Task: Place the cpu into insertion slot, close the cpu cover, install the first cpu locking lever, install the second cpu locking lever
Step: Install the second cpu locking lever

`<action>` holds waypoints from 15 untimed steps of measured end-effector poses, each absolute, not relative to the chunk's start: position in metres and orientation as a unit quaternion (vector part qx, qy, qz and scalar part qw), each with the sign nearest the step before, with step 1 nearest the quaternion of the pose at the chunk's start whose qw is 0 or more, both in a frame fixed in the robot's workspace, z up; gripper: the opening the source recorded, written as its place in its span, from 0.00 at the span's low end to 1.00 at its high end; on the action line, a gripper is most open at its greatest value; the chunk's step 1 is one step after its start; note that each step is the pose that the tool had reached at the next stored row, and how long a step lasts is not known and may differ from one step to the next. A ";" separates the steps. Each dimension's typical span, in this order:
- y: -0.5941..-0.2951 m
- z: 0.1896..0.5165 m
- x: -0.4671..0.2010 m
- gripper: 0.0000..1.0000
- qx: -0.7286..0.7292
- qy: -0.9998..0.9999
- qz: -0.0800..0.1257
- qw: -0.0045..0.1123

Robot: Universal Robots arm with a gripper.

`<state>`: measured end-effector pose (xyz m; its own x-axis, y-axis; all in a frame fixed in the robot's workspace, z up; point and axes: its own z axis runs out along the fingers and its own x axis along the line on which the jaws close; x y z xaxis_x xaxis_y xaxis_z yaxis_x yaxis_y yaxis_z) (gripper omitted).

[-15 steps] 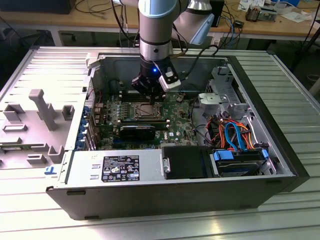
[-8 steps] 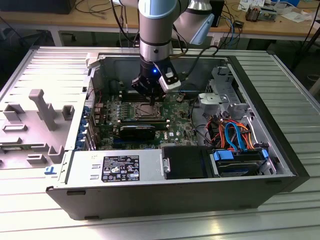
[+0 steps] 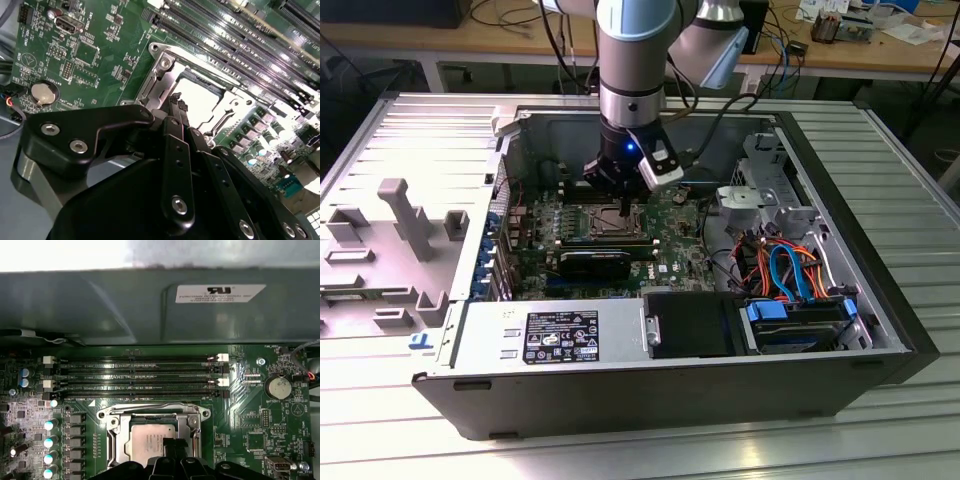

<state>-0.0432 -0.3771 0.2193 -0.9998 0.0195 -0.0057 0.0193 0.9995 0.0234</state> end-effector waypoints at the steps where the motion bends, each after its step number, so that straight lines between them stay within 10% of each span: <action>1: -0.378 0.219 -0.043 0.11 0.010 1.000 0.012 0.003; 15: -0.380 0.219 -0.043 0.11 0.010 1.000 0.012 0.003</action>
<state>-0.0432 -0.3797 0.2193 -0.9998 0.0195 -0.0057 0.0193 0.9995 0.0233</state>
